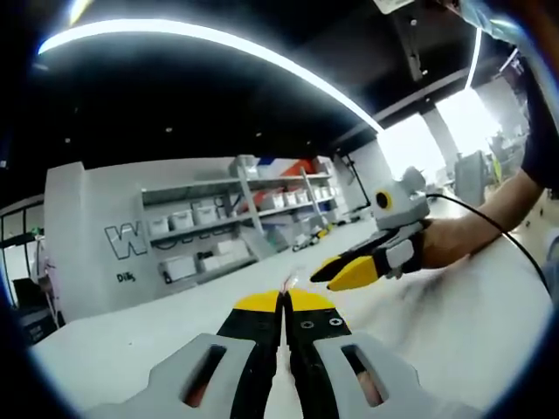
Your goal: Open the resealable bag by pulling the two sides of the seal apart until the entire bag opening is separated and visibly accessible.
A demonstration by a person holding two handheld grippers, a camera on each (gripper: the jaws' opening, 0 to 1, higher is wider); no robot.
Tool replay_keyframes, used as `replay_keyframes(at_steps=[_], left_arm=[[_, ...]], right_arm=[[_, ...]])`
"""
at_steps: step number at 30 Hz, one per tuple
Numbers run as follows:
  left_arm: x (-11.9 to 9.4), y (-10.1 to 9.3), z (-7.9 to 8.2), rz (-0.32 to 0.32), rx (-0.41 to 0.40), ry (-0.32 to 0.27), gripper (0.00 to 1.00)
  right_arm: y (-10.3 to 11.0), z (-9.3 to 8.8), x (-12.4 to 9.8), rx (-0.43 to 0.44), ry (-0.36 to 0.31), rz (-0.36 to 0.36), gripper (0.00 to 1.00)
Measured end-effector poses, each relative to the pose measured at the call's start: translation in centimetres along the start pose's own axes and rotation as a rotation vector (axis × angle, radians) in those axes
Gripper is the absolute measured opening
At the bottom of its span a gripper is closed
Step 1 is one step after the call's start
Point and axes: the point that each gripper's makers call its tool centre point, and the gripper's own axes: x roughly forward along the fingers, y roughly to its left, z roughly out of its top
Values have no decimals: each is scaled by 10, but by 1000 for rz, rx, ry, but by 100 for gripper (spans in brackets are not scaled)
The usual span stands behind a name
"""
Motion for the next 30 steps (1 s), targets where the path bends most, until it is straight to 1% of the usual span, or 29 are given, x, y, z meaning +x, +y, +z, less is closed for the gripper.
replay_keyframes(at_steps=[6,10,14,22,30], left_arm=[[0,-1,0,-2,1,0,2],[0,-1,0,-4,0,0,2],[1,-2,0,-7,4,1,2],[1,-2,0,-7,5,2,2],[1,-3,0,-13,3,2,2]], right_arm=[[2,3,1,-4,-11,7,27],[3,9,-1,-14,-38,5,27],[7,14,-1,-14,-56,24,26],[15,15,0,-2,-63,58,22],[25,13,2,30,-62,113,20]])
